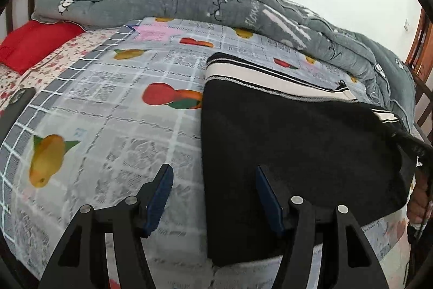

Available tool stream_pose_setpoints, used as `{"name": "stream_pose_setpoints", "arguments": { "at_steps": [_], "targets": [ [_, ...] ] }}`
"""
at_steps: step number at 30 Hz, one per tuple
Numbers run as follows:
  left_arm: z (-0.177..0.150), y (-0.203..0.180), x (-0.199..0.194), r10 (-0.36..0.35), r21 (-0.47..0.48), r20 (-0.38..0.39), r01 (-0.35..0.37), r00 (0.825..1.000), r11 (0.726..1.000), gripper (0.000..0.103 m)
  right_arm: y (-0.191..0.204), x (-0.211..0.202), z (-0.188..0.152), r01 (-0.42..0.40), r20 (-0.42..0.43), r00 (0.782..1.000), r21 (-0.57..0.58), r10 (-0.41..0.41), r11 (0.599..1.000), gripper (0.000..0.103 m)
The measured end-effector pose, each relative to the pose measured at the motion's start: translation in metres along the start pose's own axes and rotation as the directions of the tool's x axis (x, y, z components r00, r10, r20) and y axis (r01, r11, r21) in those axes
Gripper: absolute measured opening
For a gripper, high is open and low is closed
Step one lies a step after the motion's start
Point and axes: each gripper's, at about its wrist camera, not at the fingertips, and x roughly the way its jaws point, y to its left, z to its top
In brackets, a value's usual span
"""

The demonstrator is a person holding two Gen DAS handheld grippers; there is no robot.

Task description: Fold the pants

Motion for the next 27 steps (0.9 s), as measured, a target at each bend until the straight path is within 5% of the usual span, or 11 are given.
{"name": "stream_pose_setpoints", "arguments": {
  "at_steps": [2, 5, 7, 12, 15, 20, 27],
  "targets": [
    [-0.003, 0.005, -0.004, -0.005, -0.021, 0.007, 0.005, 1.0, 1.0, 0.061, -0.004, 0.002, -0.003, 0.05, 0.0, 0.999, 0.038, -0.05, 0.998, 0.003],
    [-0.007, 0.013, -0.007, -0.036, -0.063, 0.001, 0.036, 0.999, 0.997, 0.061, -0.009, 0.032, -0.015, 0.145, -0.142, 0.98, 0.022, -0.14, 0.989, 0.003],
    [-0.012, 0.018, -0.009, -0.059, -0.088, -0.007, 0.058, 0.998, 0.994, 0.061, -0.015, 0.026, -0.023, 0.113, -0.151, 0.983, 0.046, -0.105, 0.993, 0.003],
    [-0.022, 0.026, -0.016, -0.076, -0.117, 0.007, 0.077, 0.997, 0.99, 0.061, -0.02, -0.032, -0.022, 0.027, -0.005, 1.0, 0.112, -0.026, 0.993, 0.011],
    [-0.022, 0.027, -0.012, -0.112, -0.174, 0.007, 0.112, 0.994, 0.978, 0.061, -0.007, -0.043, -0.02, -0.014, 0.044, 0.999, 0.077, 0.01, 0.997, 0.04],
    [-0.025, 0.025, -0.007, -0.149, -0.227, 0.02, 0.15, 0.989, 0.962, 0.061, 0.004, 0.002, -0.05, -0.002, -0.097, 0.995, 0.031, 0.005, 1.0, 0.038],
    [-0.028, 0.022, 0.003, -0.281, -0.292, 0.014, 0.272, 0.96, 0.917, 0.061, -0.001, -0.015, -0.065, -0.058, -0.05, 0.997, 0.018, 0.058, 0.998, 0.039]
  ]
}}
